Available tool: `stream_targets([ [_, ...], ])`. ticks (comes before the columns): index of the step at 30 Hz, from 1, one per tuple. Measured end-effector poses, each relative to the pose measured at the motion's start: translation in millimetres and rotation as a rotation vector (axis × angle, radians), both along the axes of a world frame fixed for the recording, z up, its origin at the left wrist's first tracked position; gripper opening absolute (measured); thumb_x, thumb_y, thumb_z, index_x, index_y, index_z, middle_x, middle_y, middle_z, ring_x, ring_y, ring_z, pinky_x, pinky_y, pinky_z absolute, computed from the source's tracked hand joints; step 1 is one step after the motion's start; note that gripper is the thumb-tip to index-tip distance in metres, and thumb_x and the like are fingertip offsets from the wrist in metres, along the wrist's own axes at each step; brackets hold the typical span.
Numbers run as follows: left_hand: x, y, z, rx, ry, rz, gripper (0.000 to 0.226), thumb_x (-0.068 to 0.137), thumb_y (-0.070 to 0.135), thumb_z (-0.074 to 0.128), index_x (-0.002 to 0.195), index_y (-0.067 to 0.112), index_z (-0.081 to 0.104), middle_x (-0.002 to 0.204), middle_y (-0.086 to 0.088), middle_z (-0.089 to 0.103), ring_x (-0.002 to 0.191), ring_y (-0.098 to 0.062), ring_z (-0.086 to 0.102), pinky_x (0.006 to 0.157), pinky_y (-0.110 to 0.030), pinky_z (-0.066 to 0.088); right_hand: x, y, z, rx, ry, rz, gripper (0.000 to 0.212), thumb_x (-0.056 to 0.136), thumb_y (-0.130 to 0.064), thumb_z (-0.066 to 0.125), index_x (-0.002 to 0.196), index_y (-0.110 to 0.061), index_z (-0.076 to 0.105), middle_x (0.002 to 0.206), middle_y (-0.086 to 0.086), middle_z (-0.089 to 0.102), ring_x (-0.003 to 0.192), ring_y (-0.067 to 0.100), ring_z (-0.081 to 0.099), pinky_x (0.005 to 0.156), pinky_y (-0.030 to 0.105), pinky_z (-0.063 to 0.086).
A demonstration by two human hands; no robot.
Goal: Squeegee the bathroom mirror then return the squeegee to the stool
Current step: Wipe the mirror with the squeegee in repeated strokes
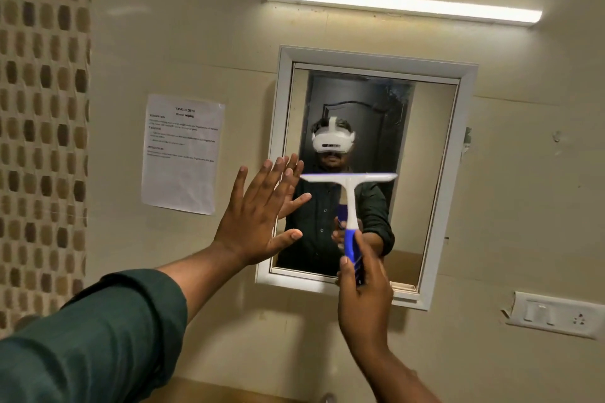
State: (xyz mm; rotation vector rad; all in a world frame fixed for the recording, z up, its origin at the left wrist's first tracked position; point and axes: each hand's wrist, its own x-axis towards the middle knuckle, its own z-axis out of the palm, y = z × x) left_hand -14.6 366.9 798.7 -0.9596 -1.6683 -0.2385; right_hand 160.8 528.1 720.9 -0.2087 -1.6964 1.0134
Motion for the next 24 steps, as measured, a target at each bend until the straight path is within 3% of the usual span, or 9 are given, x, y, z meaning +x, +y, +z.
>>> stream_targets([
  [2, 0, 3, -3, -0.001, 0.011, 0.002, 0.100, 0.101, 0.082, 0.017, 0.173, 0.014, 0.009, 0.182, -0.010, -0.006, 0.168, -0.029, -0.003, 0.132, -0.063, -0.002, 9, -1, -33, -0.061, -0.033, -0.012, 0.053, 0.102, -0.025, 0.063, 0.143, -0.056, 0.047, 0.129, -0.017, 0.062, 0.115, 0.005, 0.063, 0.097, 0.038, 0.061],
  [6, 0, 9, -5, 0.020, 0.040, 0.023, 0.101, 0.100, 0.081, 0.023, 0.173, 0.011, 0.016, 0.181, -0.008, -0.012, 0.168, -0.027, -0.010, 0.132, -0.054, -0.016, 21, 0, -96, -0.107, -0.099, -0.075, 0.072, 0.097, -0.015, 0.071, 0.137, -0.069, 0.048, 0.113, -0.013, 0.066, 0.094, 0.013, 0.070, 0.081, 0.041, 0.064],
  [10, 3, 13, -3, 0.032, 0.036, 0.026, 0.101, 0.100, 0.081, 0.021, 0.172, 0.010, 0.020, 0.181, -0.006, -0.013, 0.168, -0.026, -0.011, 0.131, -0.053, -0.018, 34, -2, -135, -0.111, -0.148, -0.098, 0.088, 0.091, -0.009, 0.077, 0.127, -0.082, 0.045, 0.105, -0.012, 0.068, 0.084, 0.012, 0.070, 0.072, 0.037, 0.064],
  [13, 6, 14, -6, 0.007, 0.013, 0.011, 0.101, 0.100, 0.082, 0.016, 0.173, 0.011, 0.015, 0.181, -0.007, -0.012, 0.168, -0.028, -0.008, 0.132, -0.057, -0.013, 44, 6, -154, -0.068, -0.199, -0.148, 0.088, 0.090, -0.009, 0.078, 0.128, -0.082, 0.045, 0.104, -0.017, 0.067, 0.084, 0.015, 0.070, 0.073, 0.045, 0.063],
  [19, 6, 5, -4, -0.005, -0.034, 0.028, 0.103, 0.100, 0.084, 0.010, 0.173, 0.013, 0.013, 0.182, -0.011, -0.003, 0.168, -0.030, -0.003, 0.131, -0.065, 0.000, 51, -2, -125, -0.083, -0.132, -0.104, 0.080, 0.097, -0.014, 0.069, 0.131, -0.082, 0.042, 0.106, -0.025, 0.061, 0.093, 0.007, 0.064, 0.079, 0.042, 0.059],
  [24, 9, 3, 0, -0.011, -0.052, 0.036, 0.102, 0.100, 0.085, 0.009, 0.173, 0.013, 0.011, 0.181, -0.015, 0.003, 0.168, -0.033, 0.001, 0.131, -0.067, 0.002, 24, -11, -68, -0.030, -0.070, 0.039, 0.054, 0.108, -0.027, 0.049, 0.150, -0.059, 0.040, 0.129, -0.026, 0.056, 0.110, 0.017, 0.065, 0.090, 0.050, 0.061],
])
